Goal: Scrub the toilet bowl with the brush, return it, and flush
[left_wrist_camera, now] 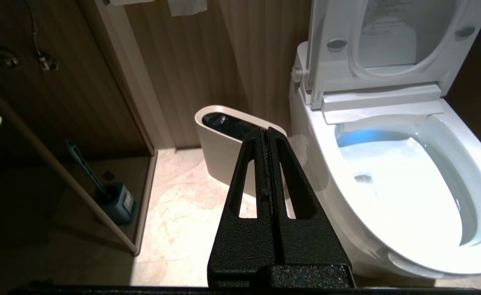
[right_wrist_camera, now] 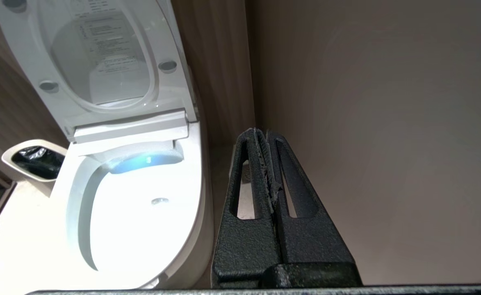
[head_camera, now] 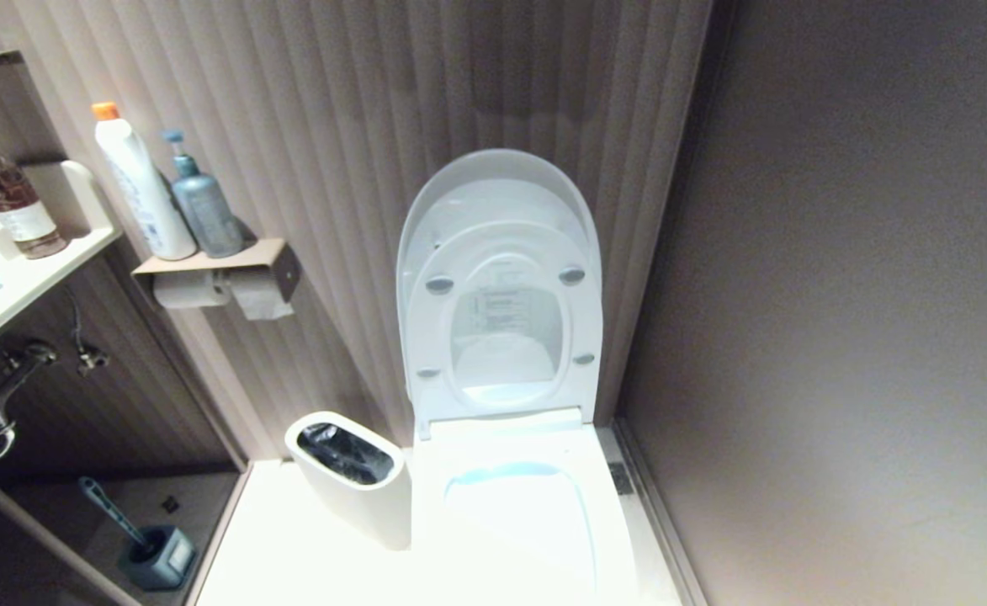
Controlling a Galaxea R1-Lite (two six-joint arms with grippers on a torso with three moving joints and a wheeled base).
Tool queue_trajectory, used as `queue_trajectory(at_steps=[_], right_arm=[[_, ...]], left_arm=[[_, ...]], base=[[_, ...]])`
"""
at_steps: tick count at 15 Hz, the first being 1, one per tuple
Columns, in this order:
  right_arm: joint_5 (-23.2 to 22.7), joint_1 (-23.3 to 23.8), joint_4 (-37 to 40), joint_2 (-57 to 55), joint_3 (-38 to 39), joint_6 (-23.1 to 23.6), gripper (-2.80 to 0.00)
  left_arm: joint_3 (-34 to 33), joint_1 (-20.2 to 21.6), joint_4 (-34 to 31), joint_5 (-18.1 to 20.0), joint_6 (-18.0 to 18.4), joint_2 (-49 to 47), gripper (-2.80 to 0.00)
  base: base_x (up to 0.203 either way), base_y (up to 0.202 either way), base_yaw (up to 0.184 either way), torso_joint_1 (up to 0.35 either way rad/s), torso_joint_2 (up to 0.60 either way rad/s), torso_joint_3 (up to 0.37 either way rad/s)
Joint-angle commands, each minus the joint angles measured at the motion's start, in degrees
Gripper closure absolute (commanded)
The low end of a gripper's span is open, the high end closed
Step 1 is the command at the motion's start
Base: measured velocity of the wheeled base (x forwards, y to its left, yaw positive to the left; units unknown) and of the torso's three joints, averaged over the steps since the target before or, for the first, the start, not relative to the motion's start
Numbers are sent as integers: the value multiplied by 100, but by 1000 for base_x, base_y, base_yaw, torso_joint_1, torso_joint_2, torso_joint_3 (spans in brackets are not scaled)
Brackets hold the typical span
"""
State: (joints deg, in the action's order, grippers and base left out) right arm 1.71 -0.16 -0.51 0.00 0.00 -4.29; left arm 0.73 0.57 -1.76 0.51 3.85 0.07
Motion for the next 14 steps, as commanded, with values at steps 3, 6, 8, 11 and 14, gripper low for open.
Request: queue_trajectory(at_steps=[3,6,8,11,14], right_arm=[[3,-2,-2,0,0,-2,0],[5,-2,-2,0,0,-2,0],[5,-2,-2,0,0,-2,0],[5,-2,-2,0,0,-2,0],[5,-2,-2,0,0,-2,0]], left_arm=[[6,4,0,2,1,-16,0],[-1,4,0,-7,-7,-9,0],[3,-4,0,-7,-7,-16,0],[-1,2,0,-7,-7,-14,0],[-3,2,0,-7,-7,-16,0]], base=[[0,0,0,-446,37,-413],[0,0,0,-335,4,-334],[0,0,0,-221,231,-10],[0,0,0,-258,415,153],[0,0,0,-273,455,160]])
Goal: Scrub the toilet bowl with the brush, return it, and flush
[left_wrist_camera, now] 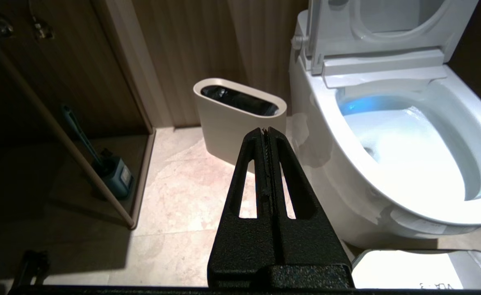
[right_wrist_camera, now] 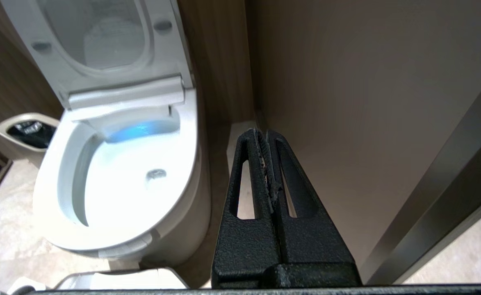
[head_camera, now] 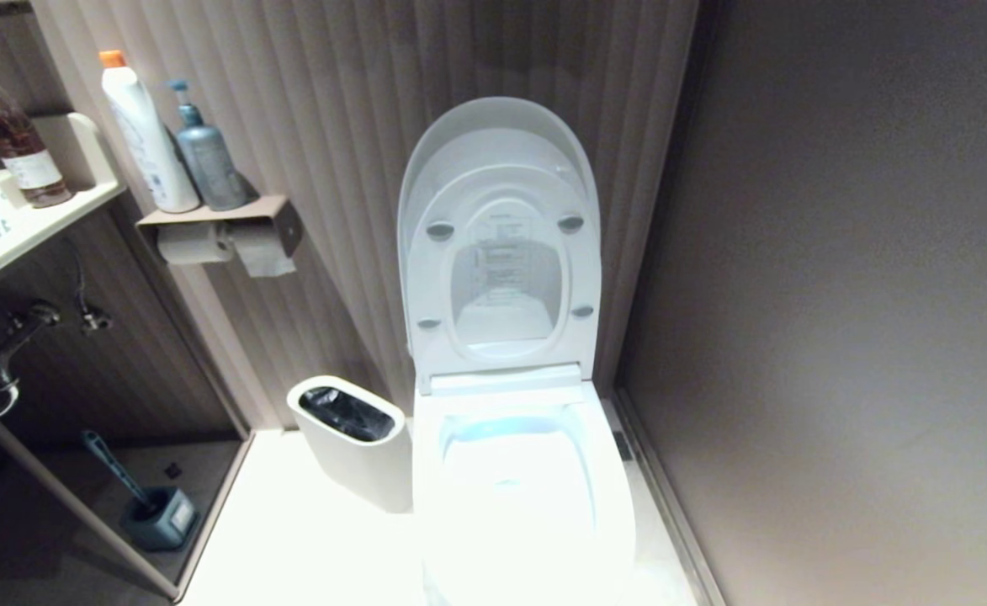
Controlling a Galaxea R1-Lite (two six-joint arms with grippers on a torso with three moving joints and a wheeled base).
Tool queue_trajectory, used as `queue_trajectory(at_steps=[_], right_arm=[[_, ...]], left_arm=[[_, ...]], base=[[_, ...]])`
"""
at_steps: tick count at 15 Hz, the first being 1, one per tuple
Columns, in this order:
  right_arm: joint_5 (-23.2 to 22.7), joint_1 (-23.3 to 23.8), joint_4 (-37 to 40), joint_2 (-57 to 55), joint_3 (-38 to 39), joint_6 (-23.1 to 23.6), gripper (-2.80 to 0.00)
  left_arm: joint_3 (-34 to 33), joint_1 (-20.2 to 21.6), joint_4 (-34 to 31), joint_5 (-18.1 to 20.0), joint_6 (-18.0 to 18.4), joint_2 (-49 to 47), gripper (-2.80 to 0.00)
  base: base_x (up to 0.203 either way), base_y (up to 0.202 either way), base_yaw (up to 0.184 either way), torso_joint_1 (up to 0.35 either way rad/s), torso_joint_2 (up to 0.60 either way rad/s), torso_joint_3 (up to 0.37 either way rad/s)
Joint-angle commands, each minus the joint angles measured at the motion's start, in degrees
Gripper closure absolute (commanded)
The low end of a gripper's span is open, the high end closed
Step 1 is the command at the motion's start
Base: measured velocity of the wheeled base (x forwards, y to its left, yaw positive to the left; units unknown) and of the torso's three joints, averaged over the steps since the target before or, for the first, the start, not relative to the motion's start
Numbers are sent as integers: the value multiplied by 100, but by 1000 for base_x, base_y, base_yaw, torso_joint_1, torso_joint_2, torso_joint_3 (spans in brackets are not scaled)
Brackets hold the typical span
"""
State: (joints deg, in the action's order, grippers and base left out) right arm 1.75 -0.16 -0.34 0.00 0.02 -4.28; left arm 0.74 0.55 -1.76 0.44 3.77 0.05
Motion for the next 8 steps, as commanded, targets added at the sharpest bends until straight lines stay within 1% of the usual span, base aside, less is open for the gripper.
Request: queue_trajectory(at_steps=[1,3,5,6,8], right_arm=[[1,-2,-18,0,-2,-3,0],[1,-2,-18,0,-2,-3,0],[1,-2,-18,0,-2,-3,0],[1,-2,-18,0,-2,-3,0],[1,-2,-18,0,-2,-3,0]], left_arm=[[-3,-2,0,0,1,-5,0],[5,7,0,0,1,-5,0],[5,2,0,18,35,-9,0],[5,7,0,18,54,-14,0],[-4,2,0,2,2,-13,0]], base=[[0,0,0,-276,354,106],[0,0,0,-287,352,119],[0,0,0,-199,333,195],[0,0,0,-134,349,198],[0,0,0,25,244,190]])
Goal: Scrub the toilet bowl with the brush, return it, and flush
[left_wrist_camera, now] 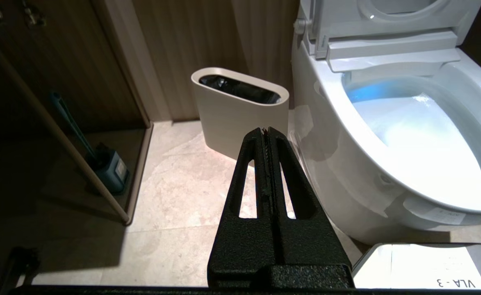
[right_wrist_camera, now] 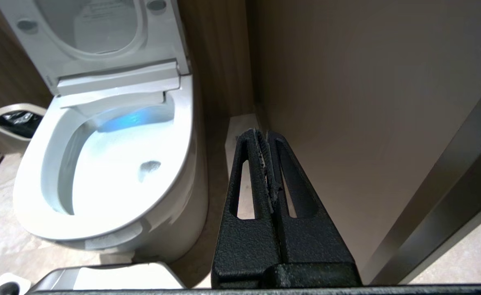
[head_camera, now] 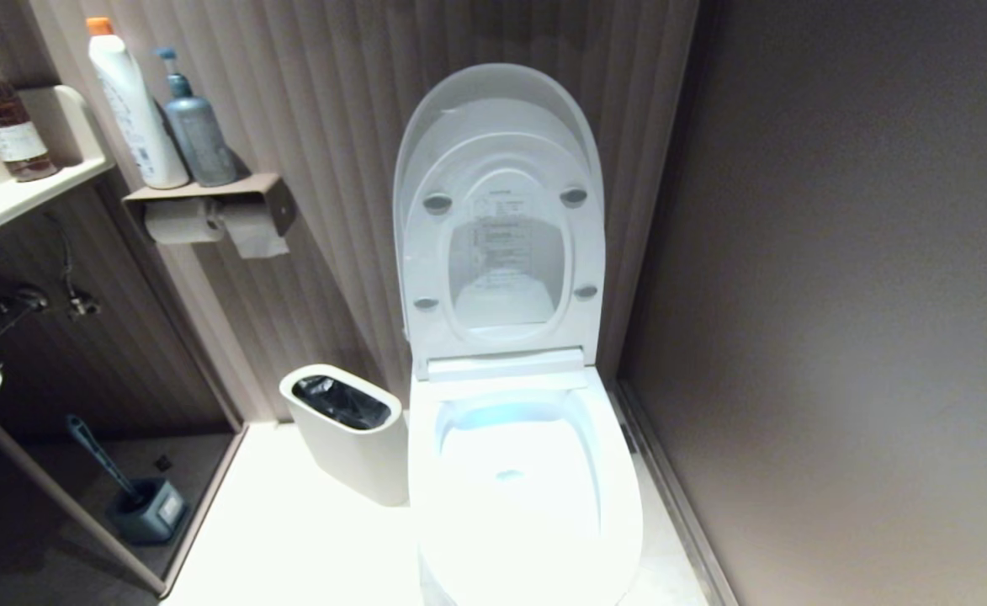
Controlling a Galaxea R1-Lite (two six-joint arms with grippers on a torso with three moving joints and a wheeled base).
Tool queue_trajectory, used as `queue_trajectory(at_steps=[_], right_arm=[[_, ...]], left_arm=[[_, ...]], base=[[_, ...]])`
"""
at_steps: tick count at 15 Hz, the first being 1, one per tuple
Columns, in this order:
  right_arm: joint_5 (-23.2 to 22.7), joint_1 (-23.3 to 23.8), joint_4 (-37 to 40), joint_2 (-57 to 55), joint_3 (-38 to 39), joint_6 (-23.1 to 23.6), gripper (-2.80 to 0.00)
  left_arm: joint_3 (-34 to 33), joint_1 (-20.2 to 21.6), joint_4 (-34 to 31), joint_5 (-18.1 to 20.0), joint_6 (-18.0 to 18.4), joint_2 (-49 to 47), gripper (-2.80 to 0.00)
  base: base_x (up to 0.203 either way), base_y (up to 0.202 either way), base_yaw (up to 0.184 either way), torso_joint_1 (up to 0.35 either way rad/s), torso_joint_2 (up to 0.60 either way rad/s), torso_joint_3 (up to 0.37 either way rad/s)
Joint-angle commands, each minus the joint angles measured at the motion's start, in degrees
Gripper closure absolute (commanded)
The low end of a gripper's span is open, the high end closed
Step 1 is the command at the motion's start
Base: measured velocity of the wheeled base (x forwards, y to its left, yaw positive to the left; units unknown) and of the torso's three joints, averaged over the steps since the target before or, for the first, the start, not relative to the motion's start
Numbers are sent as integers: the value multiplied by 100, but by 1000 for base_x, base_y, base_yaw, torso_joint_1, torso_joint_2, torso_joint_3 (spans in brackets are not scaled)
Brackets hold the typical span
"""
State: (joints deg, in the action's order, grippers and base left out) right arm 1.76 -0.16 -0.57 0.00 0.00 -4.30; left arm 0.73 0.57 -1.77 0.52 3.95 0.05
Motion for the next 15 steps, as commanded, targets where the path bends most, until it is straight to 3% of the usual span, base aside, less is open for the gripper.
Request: queue_trajectory(at_steps=[1,7,15], right_arm=[[0,-2,5,0,0,0,0],[0,-2,5,0,0,0,0],[0,-2,5,0,0,0,0]], left_arm=[[-3,-5,1,-16,-56,-8,0],[-3,-2,27,-34,-96,-5,0],[-12,-2,54,-34,-96,-6,0]], base=[[0,0,0,51,203,193],[0,0,0,37,61,80],[-184,0,-2,7,10,22]])
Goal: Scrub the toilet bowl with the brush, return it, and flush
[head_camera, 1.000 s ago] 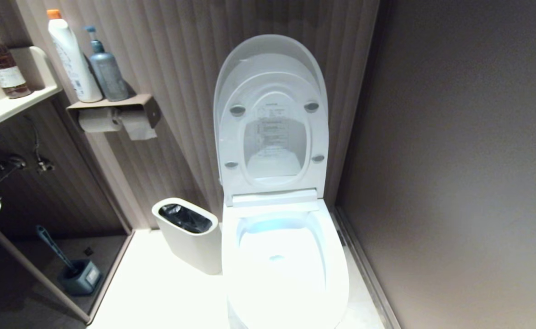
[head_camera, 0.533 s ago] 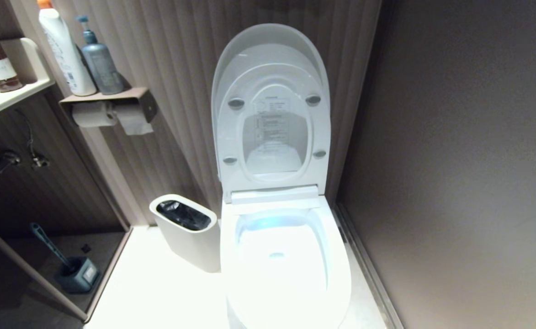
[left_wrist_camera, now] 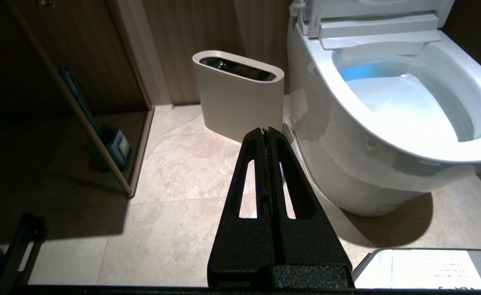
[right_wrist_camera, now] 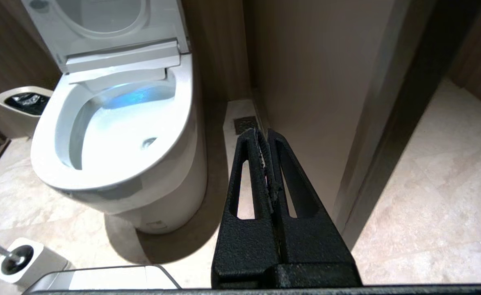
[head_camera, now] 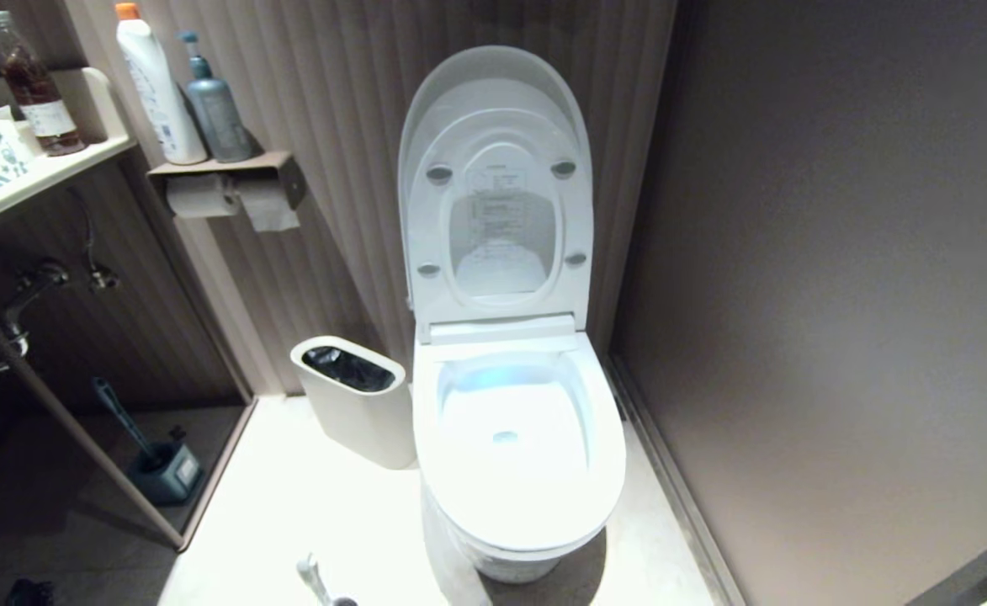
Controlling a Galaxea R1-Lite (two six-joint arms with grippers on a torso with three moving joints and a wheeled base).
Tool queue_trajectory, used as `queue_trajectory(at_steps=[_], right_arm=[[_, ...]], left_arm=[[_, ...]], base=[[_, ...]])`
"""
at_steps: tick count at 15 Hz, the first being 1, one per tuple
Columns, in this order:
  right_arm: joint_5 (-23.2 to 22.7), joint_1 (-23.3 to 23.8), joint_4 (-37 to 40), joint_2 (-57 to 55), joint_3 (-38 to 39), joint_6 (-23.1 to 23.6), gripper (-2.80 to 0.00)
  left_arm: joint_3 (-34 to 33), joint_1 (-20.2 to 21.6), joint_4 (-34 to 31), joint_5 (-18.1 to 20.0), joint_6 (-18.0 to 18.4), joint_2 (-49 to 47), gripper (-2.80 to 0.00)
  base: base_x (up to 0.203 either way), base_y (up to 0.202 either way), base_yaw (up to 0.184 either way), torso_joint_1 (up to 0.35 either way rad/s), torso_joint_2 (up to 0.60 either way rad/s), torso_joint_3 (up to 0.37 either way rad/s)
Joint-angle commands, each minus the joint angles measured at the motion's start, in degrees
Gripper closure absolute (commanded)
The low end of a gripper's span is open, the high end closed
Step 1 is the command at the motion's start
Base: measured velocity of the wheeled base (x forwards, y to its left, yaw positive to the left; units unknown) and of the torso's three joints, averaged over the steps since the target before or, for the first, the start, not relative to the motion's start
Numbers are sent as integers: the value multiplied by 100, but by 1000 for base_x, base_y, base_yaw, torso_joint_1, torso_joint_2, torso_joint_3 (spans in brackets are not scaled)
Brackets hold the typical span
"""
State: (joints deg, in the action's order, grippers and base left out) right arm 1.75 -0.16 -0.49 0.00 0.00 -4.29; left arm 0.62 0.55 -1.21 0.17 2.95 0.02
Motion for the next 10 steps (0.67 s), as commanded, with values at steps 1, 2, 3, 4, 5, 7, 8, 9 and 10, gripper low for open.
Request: queue_trajectory(at_steps=[1,2,3,4,5,7,8,9,10], right_arm=[[1,-2,-4,0,0,-2,0],[1,-2,-4,0,0,-2,0],[1,-2,-4,0,0,-2,0],[1,-2,-4,0,0,-2,0],[1,-2,-4,0,0,-2,0],[1,-2,-4,0,0,-2,0],[1,-2,-4,0,0,-2,0],[1,-2,-4,0,0,-2,0],[1,-2,-4,0,0,-2,0]], left_arm=[[-1,-2,-2,0,4,-3,0],[-1,-1,-2,0,4,-4,0],[-1,-2,-2,0,4,-3,0],[-1,2,-2,0,4,-4,0],[-1,-2,-2,0,4,-8,0],[-1,3,-2,0,4,-11,0],[-1,5,-2,0,4,-3,0],[-1,-1,-2,0,4,-11,0],[-1,-2,-2,0,4,-8,0]], base=[[-196,0,-2,-1,5,5],[-200,0,0,2,2,6],[-193,0,-1,-2,2,2],[-197,0,-2,-2,7,2],[-194,0,-3,2,2,2],[-192,0,-2,2,2,2],[-195,0,-1,-1,4,6],[-196,0,-2,-2,6,2],[-193,0,-1,0,6,1]])
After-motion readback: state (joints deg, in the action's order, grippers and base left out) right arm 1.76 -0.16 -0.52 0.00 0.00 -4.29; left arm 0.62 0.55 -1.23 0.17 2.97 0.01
